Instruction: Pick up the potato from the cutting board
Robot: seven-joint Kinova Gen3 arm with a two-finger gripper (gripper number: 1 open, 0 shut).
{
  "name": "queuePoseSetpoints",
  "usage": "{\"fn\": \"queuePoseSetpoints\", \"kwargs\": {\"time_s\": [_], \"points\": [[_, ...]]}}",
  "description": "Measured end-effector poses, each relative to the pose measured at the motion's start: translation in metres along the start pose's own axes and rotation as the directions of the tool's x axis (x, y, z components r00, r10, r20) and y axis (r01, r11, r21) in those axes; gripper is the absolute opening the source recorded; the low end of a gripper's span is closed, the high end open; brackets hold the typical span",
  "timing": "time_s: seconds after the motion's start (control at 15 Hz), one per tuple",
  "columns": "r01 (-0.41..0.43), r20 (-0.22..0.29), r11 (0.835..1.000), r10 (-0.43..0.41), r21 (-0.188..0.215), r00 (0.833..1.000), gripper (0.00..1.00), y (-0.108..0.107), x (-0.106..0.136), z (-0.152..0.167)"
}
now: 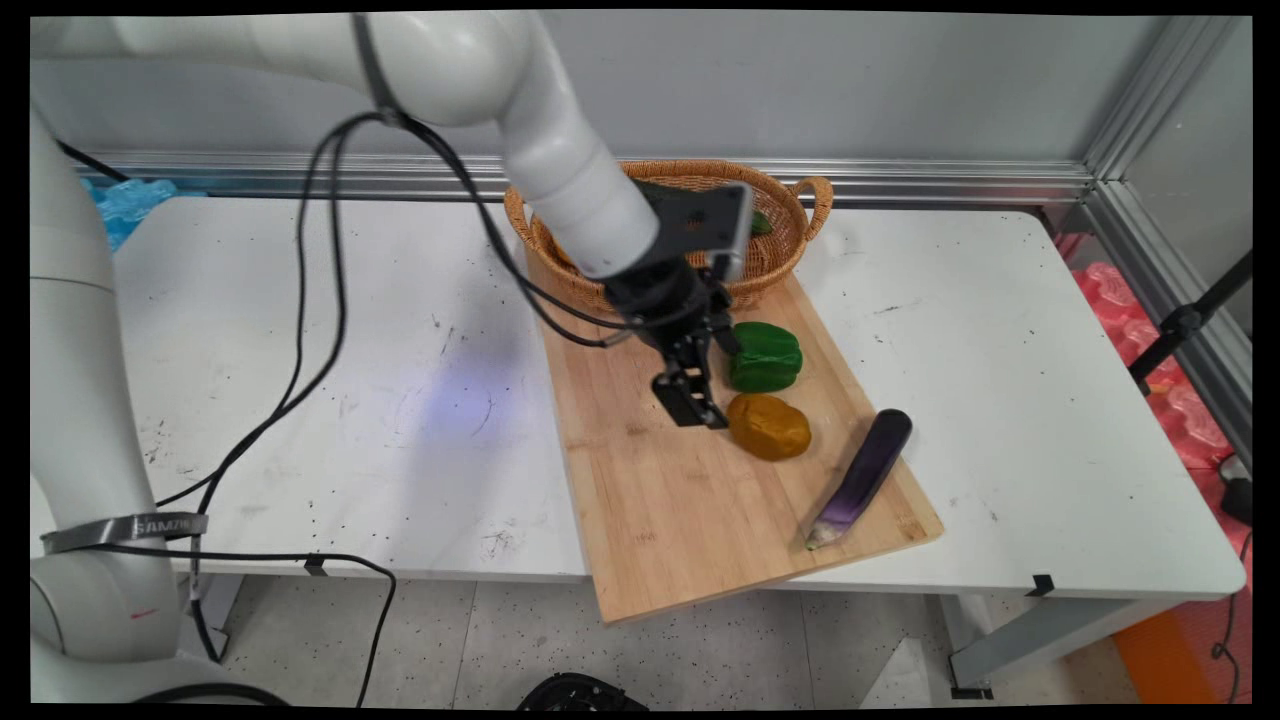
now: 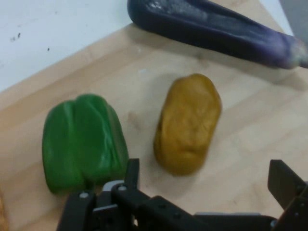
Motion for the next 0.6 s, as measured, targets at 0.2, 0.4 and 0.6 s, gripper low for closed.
{"fn": "queuePoseSetpoints", "kwargs": {"time_s": [0.2, 0.4, 0.6], "points": [[-0.014, 0.014, 1.0, 0.014, 0.001, 1.0, 1.0, -0.005, 0.012, 0.024], [-0.032, 0.029, 0.999, 0.032, -0.006, 0.999, 1.0, -0.009, 0.021, 0.045], [-0.05, 0.044, 0.999, 0.051, -0.017, 0.998, 1.0, -0.012, 0.027, 0.064]]}}
